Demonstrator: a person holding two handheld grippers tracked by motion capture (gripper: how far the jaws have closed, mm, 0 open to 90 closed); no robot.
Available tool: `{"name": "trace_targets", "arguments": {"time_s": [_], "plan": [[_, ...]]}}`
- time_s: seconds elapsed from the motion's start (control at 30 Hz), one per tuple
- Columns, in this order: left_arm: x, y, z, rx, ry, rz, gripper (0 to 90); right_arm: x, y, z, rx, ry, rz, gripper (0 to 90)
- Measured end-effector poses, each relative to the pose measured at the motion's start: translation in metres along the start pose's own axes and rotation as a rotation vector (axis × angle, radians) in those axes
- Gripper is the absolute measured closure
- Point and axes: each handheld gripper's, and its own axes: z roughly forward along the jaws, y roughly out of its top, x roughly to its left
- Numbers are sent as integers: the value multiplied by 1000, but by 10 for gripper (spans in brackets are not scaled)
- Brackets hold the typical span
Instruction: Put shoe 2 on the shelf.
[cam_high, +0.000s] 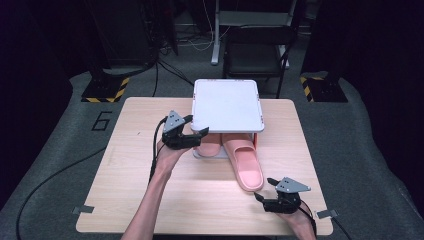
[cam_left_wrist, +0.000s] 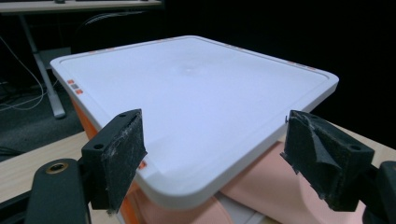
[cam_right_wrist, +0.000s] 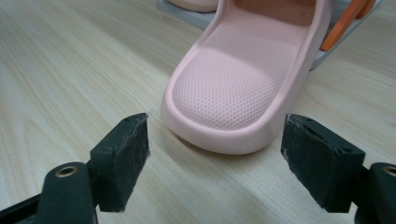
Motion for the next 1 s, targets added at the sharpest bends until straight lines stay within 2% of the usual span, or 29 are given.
{"name": "trace_targets", "arguments": {"time_s": [0.2, 0.3, 0.37, 0.43, 0.5, 0.53, 0.7, 0.87, 0.93, 1.0], "plan": [[2, -1, 12, 26, -2, -5, 199, -3, 1, 8, 39, -35, -1, 265], [3, -2, 16, 45, -2, -12, 199, -3, 3, 13, 29, -58, 11, 277], [4, -4, 18, 48, 2, -19, 199, -4, 4, 15, 49, -63, -21, 283], [6, -4, 19, 47, -1, -22, 204, -2, 6, 19, 51, -75, -19, 282], [7, -3, 20, 50, 1, -13, 206, -1, 8, 20, 62, -62, -44, 279], [7, -3, 20, 55, -2, -10, 207, 0, 9, 22, 63, -61, -41, 279], [7, -4, 22, 48, -5, -6, 215, 5, 18, 28, 33, -71, -73, 290], [7, -4, 21, 49, -7, -9, 227, 3, 28, 35, -19, -97, -54, 292], [7, -4, 21, 48, -7, -11, 229, 2, 32, 40, -19, -106, -36, 292], [7, -4, 22, 48, -7, -10, 229, 0, 37, 48, -42, -114, -17, 291]]}}
